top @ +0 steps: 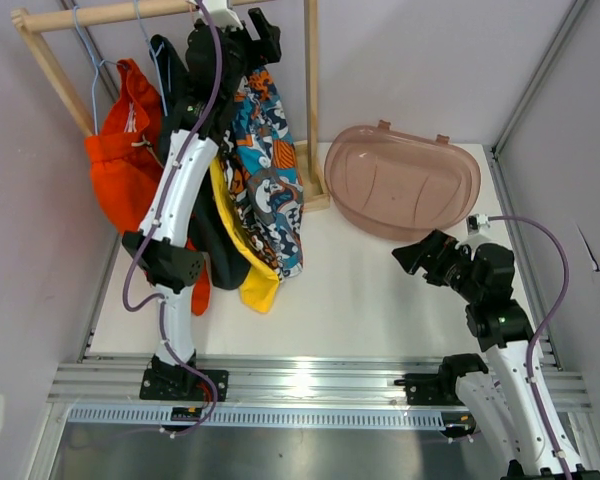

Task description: Remove the shorts from the hanger

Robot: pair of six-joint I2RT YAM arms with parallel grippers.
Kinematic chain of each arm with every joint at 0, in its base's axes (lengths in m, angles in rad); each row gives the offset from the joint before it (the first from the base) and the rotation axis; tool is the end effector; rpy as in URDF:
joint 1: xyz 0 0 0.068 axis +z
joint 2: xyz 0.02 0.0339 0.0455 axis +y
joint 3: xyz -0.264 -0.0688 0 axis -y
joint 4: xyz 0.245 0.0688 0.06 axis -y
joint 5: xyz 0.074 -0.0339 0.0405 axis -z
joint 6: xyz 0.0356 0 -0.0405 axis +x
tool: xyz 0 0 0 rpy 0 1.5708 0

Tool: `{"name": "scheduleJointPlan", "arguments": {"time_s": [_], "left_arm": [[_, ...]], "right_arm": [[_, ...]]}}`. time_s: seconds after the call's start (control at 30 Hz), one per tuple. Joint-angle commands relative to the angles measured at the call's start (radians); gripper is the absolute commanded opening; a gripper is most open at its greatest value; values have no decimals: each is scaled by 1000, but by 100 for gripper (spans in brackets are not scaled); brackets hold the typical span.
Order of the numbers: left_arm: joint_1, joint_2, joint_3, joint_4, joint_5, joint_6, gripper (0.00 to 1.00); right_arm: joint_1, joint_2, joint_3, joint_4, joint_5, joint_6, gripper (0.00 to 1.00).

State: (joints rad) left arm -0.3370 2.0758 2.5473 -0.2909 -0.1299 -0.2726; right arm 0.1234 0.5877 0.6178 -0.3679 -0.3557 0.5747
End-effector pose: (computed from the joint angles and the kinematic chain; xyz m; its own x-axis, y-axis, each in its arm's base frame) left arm 0.4227 -0.1432 0.5289 0.1074 -0.3205 -0.9411 0.2456 0.9258 -0.2873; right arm 0.1421 0.0301 0.2916 -0.5160 0.4495 -0.7292 -0.1918 0.7691 0.6097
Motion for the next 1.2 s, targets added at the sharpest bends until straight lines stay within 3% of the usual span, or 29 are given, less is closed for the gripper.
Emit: {"name": "scheduleJointPlan", "arguments": {"time_s": [0.0, 0.17, 0.3, 0.57, 0.9, 1.17], "left_arm": [[16, 10, 34, 16, -40, -5, 87], [-16, -109, -95, 2, -37, 4, 85], [-33, -160, -101, -39, -70, 32, 84], [-23, -76, 39, -71, -108, 69, 83], [-25, -77, -1, -86, -123, 53, 79], [-33, -134, -99, -110, -212, 70, 77]], "right_arm": [[5, -6, -6, 20, 9, -19, 99], [5, -5, -20, 21, 14, -29, 99], [5, -5, -30, 26, 4, -12, 99], [9, -45, -38, -3, 6, -13, 99], [8, -52, -43, -29, 23, -44, 99], [8, -72, -58, -29, 21, -36, 100]]}}
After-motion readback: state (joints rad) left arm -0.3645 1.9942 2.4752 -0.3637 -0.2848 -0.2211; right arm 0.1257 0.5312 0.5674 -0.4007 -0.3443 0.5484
